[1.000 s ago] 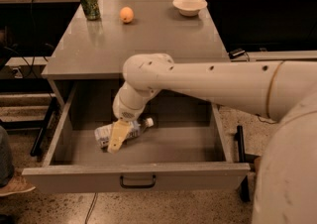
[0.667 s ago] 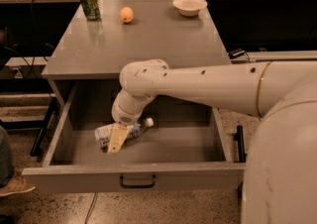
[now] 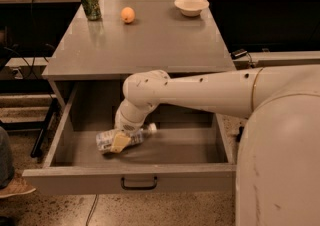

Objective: Pick blue plastic bottle from top drawer and place on counter

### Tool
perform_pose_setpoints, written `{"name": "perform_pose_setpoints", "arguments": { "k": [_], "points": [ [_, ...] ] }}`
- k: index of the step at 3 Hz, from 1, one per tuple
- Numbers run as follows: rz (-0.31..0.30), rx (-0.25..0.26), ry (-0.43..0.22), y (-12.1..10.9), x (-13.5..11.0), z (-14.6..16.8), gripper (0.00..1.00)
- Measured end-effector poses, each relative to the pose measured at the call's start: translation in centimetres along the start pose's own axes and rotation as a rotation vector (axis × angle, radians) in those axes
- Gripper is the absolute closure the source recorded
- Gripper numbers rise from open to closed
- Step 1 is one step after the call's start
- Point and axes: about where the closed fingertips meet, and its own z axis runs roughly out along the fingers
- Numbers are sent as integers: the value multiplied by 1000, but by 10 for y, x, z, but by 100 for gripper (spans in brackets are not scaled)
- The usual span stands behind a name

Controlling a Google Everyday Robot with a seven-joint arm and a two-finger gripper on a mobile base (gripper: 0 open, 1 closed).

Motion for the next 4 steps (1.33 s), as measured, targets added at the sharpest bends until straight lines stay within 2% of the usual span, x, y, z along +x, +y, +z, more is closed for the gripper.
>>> {"name": "perform_pose_setpoints", "arguments": {
  "k": [1, 2, 3, 4],
  "points": [
    [19, -3, -26, 3, 12, -3, 66],
    [40, 36, -65, 2, 29, -46, 89],
    [35, 127, -95, -3, 48, -137, 100],
    [-10, 223, -101, -21, 54, -253, 100]
  ]
}}
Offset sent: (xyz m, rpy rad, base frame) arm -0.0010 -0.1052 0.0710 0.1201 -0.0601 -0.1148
